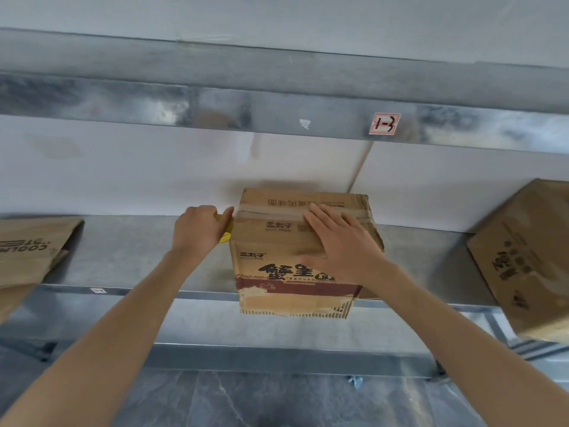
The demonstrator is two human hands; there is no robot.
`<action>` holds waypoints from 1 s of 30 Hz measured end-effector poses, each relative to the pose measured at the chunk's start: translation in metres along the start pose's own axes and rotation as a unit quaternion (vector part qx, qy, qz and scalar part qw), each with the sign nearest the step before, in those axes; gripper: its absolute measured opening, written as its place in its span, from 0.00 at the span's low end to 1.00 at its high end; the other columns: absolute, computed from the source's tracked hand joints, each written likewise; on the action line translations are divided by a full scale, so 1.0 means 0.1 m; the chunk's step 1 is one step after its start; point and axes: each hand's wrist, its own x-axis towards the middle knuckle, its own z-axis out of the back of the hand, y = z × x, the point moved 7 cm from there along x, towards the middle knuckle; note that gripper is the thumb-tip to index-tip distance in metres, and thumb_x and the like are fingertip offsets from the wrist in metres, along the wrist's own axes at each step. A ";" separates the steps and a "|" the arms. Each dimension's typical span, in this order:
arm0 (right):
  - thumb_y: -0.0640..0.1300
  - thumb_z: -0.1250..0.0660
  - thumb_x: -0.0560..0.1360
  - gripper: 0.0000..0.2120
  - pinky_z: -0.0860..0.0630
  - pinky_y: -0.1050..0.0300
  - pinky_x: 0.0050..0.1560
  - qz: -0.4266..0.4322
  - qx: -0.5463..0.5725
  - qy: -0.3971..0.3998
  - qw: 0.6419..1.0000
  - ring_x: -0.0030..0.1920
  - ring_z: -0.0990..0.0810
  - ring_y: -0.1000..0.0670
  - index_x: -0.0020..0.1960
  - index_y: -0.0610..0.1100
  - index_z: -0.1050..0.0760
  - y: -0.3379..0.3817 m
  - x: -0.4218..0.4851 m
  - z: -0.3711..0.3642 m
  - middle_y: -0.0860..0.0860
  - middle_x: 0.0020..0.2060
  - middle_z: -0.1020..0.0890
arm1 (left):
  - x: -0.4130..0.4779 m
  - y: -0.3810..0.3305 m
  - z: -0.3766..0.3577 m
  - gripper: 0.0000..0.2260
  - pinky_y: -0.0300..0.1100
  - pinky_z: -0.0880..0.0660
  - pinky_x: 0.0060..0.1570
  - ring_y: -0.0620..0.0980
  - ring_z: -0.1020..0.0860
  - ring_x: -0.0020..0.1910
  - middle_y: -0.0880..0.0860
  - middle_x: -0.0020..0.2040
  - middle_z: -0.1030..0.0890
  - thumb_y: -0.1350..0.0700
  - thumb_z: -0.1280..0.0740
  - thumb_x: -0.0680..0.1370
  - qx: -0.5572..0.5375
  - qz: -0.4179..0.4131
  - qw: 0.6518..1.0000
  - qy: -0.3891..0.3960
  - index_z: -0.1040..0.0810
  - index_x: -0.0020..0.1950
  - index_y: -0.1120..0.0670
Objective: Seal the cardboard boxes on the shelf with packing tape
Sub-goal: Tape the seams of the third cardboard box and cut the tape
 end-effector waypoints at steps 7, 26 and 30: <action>0.75 0.58 0.68 0.46 0.60 0.43 0.73 -0.096 -0.063 -0.013 0.993 0.77 0.52 0.53 0.77 0.47 0.52 -0.39 -0.34 0.03 0.52 0.77 0.49 | 0.01 0.08 0.05 0.26 0.42 0.41 0.29 0.52 0.33 0.30 0.53 0.26 0.31 0.42 0.41 0.79 -0.022 0.016 0.999 -0.018 0.35 0.25 0.56; 0.78 0.58 0.64 0.52 0.57 0.38 0.73 -0.091 -0.047 -0.020 0.995 0.76 0.50 0.50 0.77 0.43 0.48 -0.39 -0.33 0.13 0.49 0.77 0.46 | -0.37 0.32 0.09 0.30 0.40 0.34 0.28 0.51 0.26 0.29 0.54 0.27 0.25 0.34 0.41 0.75 -0.113 0.046 0.992 0.004 0.29 0.29 0.59; 0.73 0.50 0.69 0.43 0.55 0.34 0.71 -0.035 -0.042 -0.040 0.998 0.76 0.49 0.47 0.75 0.47 0.45 -0.27 -0.24 0.24 0.50 0.76 0.45 | -0.67 0.48 0.22 0.28 0.40 0.36 0.28 0.51 0.27 0.28 0.53 0.25 0.28 0.34 0.39 0.75 -0.121 0.104 0.987 -0.007 0.32 0.27 0.56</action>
